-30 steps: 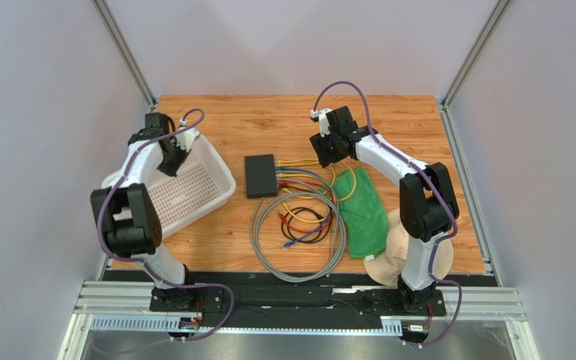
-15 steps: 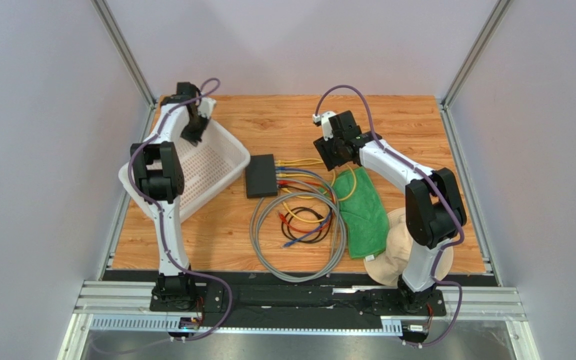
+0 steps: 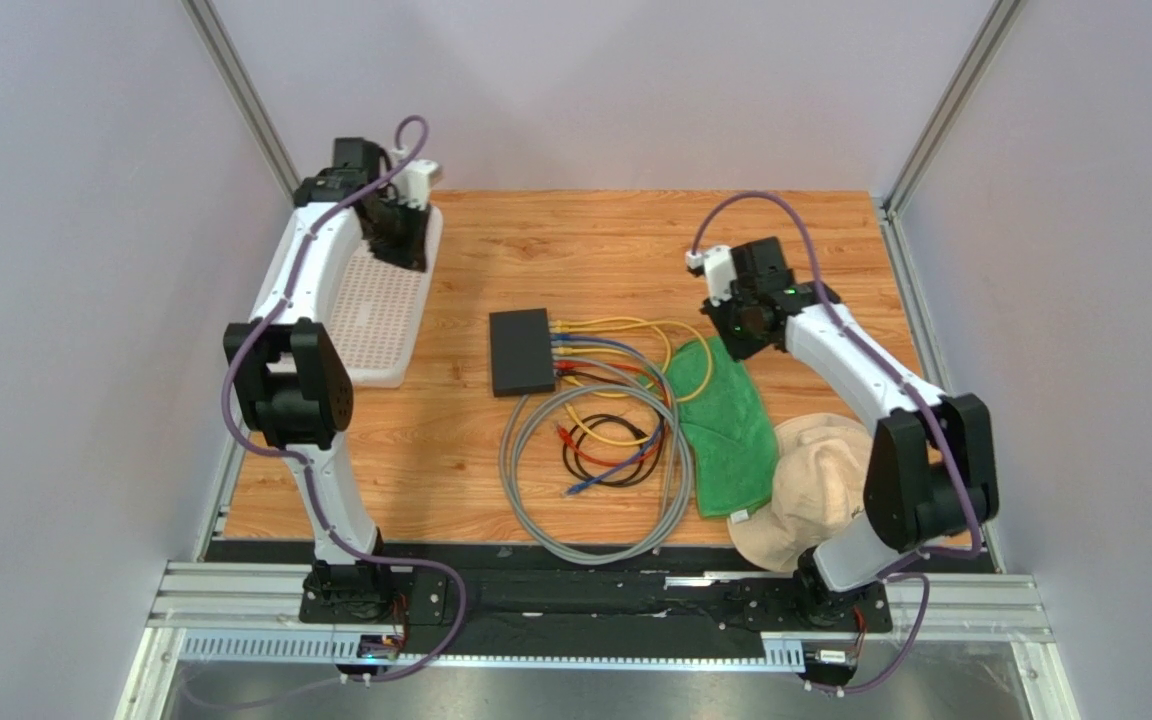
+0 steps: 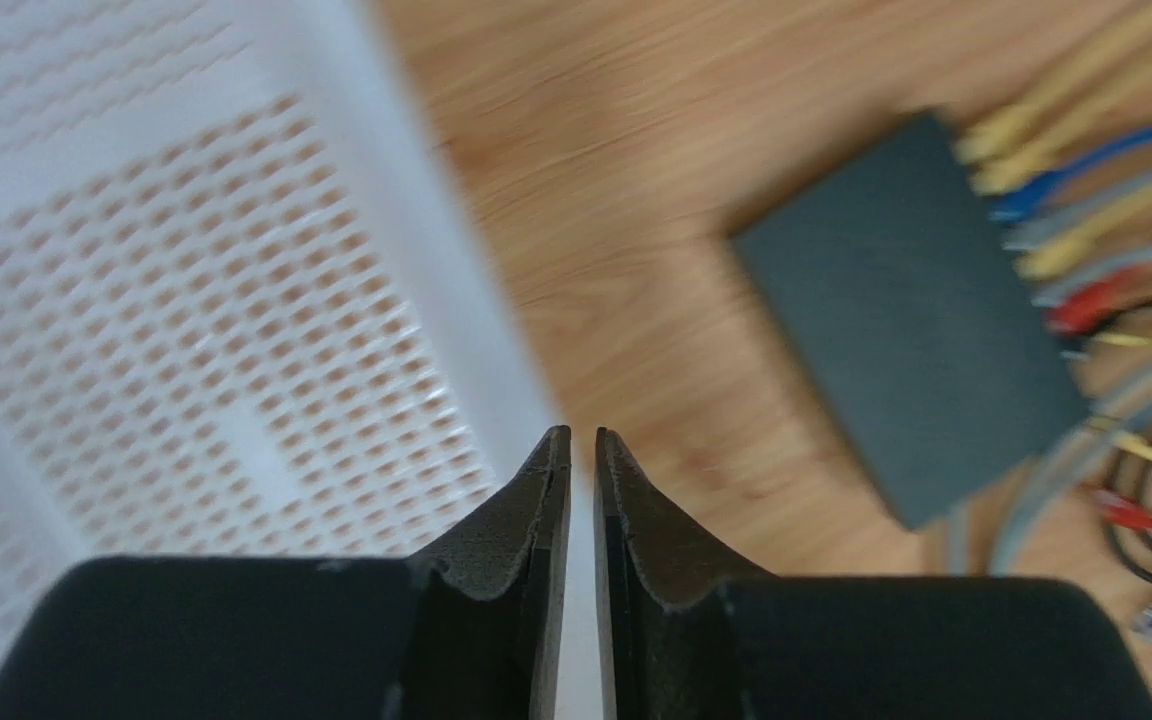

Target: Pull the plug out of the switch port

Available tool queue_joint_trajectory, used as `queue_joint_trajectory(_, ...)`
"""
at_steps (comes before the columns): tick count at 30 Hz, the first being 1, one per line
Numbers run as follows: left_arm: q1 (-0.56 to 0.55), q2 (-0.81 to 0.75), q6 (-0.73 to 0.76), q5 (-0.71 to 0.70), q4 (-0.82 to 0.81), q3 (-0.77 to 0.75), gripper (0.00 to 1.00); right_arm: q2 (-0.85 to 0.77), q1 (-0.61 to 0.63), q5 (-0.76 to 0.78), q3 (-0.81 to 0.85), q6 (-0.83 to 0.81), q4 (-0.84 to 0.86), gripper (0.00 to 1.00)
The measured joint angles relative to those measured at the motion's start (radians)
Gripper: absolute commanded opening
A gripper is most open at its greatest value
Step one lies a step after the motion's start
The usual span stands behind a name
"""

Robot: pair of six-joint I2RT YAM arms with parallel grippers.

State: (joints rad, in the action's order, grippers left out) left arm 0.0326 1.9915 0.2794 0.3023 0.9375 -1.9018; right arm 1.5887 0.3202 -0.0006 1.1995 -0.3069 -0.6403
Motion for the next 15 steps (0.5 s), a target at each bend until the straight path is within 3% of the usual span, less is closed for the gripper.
queue_joint_trajectory(4, -0.133, -0.069, -0.023, 0.126, -0.003, 0.009, 0.26, -0.082, -0.076, -0.089, -0.048, -0.100, -0.123, 0.00)
queue_joint_trajectory(7, -0.157, -0.076, -0.063, 0.189, -0.003, 0.008, 0.22, -0.062, -0.067, -0.159, -0.068, -0.172, -0.179, 0.00)
queue_joint_trajectory(15, -0.157, -0.012, -0.164, 0.245, 0.055, -0.038, 0.20, 0.287, -0.094, -0.275, 0.089, -0.302, -0.292, 0.00)
